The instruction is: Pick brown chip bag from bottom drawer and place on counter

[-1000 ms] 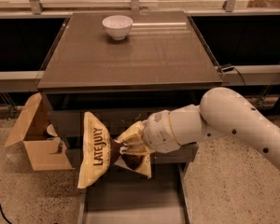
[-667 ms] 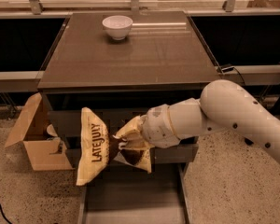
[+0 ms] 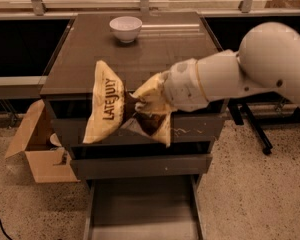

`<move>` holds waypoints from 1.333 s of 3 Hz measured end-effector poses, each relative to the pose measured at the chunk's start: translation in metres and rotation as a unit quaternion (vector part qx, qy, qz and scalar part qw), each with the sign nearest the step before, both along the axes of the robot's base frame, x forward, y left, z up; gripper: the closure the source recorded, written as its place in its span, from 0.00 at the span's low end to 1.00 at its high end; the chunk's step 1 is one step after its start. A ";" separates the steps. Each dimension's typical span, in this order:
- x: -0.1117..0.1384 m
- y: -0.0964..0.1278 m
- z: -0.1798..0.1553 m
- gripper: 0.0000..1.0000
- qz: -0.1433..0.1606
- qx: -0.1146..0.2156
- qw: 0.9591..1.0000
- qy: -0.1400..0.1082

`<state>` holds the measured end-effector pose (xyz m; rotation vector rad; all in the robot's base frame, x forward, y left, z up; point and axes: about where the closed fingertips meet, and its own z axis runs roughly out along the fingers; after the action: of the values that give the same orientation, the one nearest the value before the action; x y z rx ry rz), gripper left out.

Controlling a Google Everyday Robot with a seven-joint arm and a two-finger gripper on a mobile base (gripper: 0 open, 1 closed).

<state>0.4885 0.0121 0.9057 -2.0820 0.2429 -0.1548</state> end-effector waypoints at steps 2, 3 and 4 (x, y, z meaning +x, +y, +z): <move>0.078 -0.043 0.088 1.00 -0.051 0.021 0.997 -0.045; 0.078 -0.043 0.088 1.00 -0.051 0.022 0.997 -0.045; 0.098 -0.046 0.101 1.00 -0.072 0.042 0.995 -0.048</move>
Offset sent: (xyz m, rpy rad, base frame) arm 0.1150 -0.0670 0.1117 0.0506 -0.1039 -0.1477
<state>0.5869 -0.0337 1.0062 -1.9674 0.3367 -0.3254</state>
